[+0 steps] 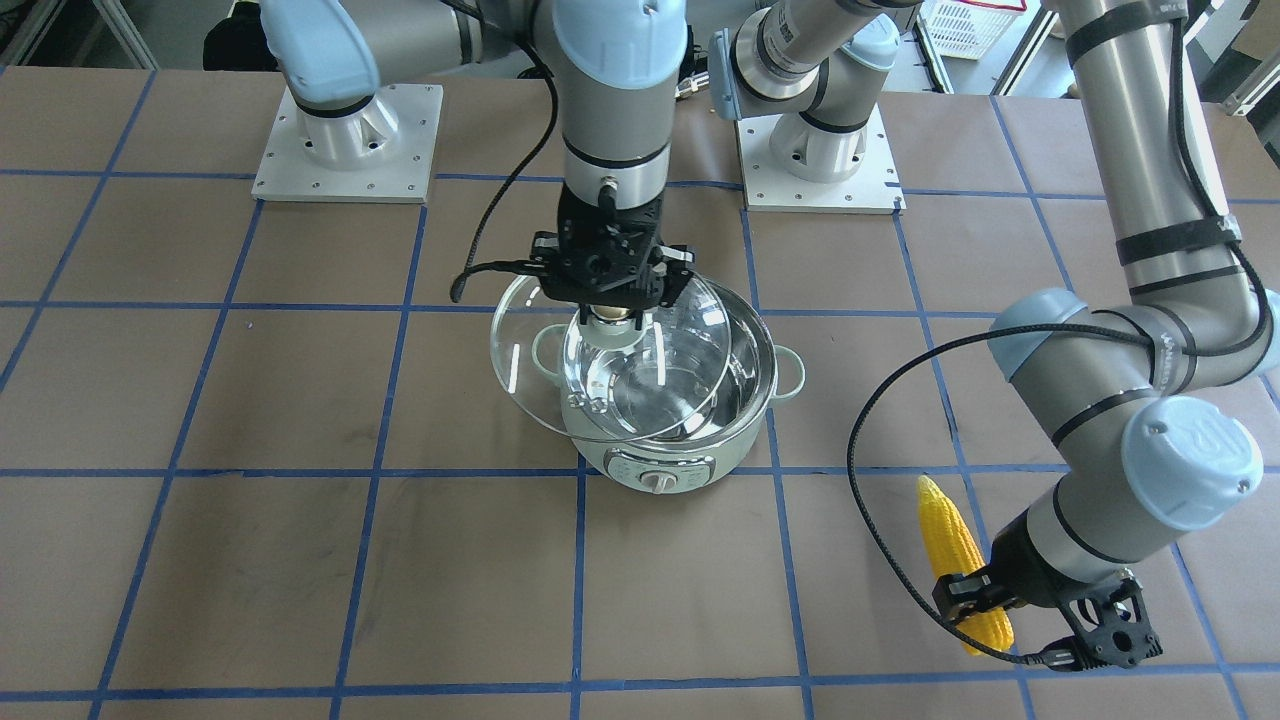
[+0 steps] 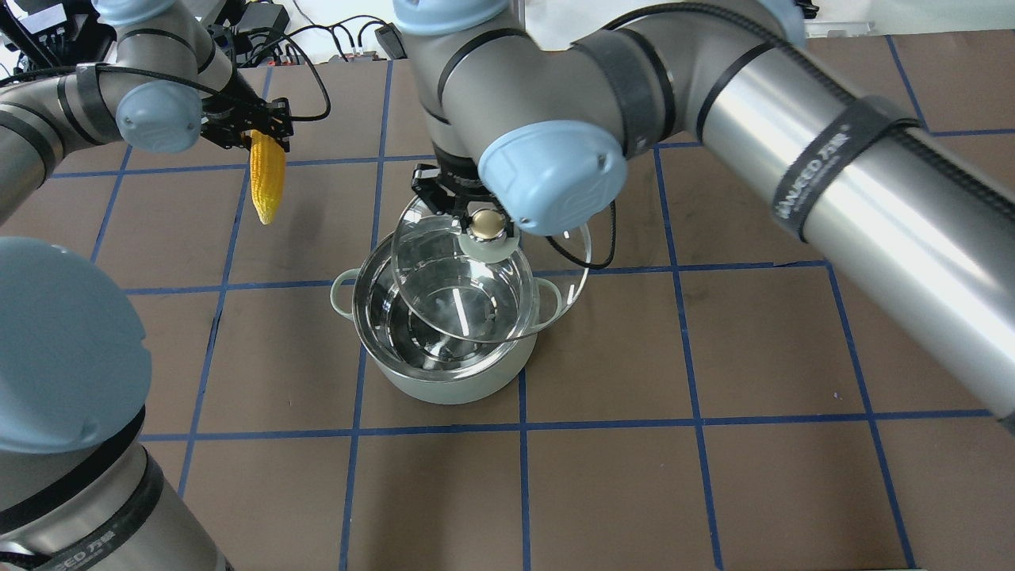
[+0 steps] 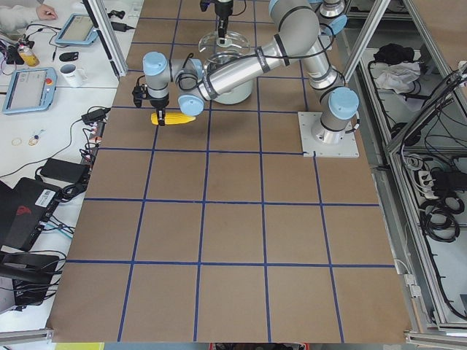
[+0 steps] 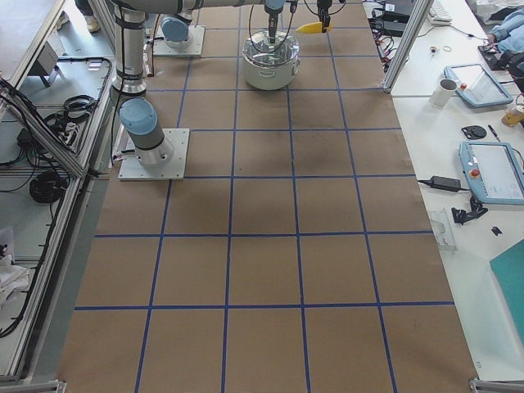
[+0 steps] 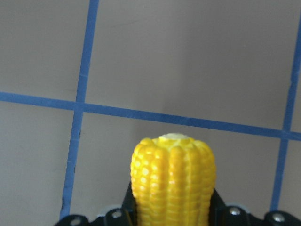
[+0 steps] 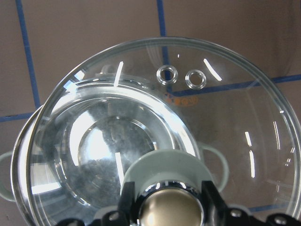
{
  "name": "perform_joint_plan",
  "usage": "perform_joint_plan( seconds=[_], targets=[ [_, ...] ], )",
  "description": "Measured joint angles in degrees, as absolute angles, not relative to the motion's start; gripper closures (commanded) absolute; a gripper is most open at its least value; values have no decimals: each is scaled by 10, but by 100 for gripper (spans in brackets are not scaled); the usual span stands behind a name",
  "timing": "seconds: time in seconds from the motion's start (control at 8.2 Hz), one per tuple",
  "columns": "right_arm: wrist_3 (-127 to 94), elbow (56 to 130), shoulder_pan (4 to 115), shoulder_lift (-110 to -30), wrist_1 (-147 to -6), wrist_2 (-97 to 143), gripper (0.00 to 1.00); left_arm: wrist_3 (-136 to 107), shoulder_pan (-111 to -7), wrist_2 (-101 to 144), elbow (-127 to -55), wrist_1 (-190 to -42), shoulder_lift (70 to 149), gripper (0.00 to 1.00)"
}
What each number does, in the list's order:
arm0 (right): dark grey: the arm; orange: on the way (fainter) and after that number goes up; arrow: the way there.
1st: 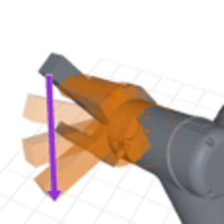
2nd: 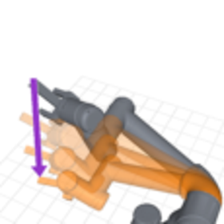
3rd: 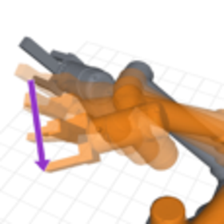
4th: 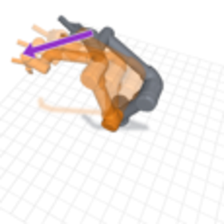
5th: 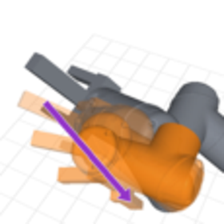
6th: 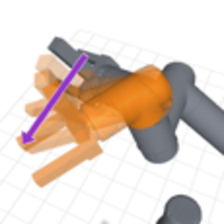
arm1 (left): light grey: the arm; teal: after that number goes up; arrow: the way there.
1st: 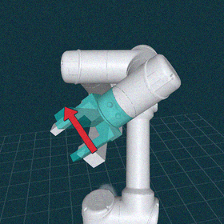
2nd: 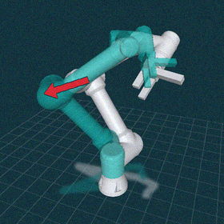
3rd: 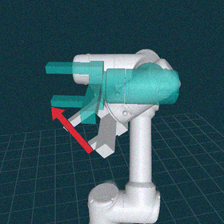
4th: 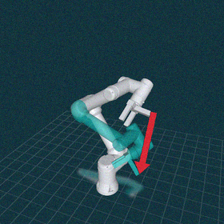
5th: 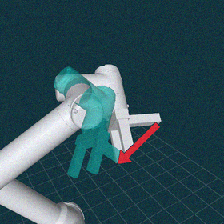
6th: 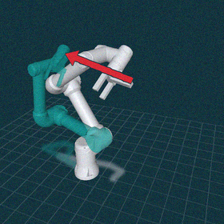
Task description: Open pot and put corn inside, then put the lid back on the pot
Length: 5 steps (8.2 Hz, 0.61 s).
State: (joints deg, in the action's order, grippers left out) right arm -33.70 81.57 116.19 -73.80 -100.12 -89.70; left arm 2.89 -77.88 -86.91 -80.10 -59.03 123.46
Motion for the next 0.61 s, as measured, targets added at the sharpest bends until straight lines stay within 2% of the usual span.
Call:
perform_joint_plan(
  seconds=[0.37, 0.61],
  targets=[
    [-185, 816, 1035, -844, -870, -886, 78, -23, -822, -868, -805, -683, 1146, 100],
    [-86, 818, 948, -901, -802, -876, 89, -64, -889, -869, -807, -712, 1117, 100]
  ],
)
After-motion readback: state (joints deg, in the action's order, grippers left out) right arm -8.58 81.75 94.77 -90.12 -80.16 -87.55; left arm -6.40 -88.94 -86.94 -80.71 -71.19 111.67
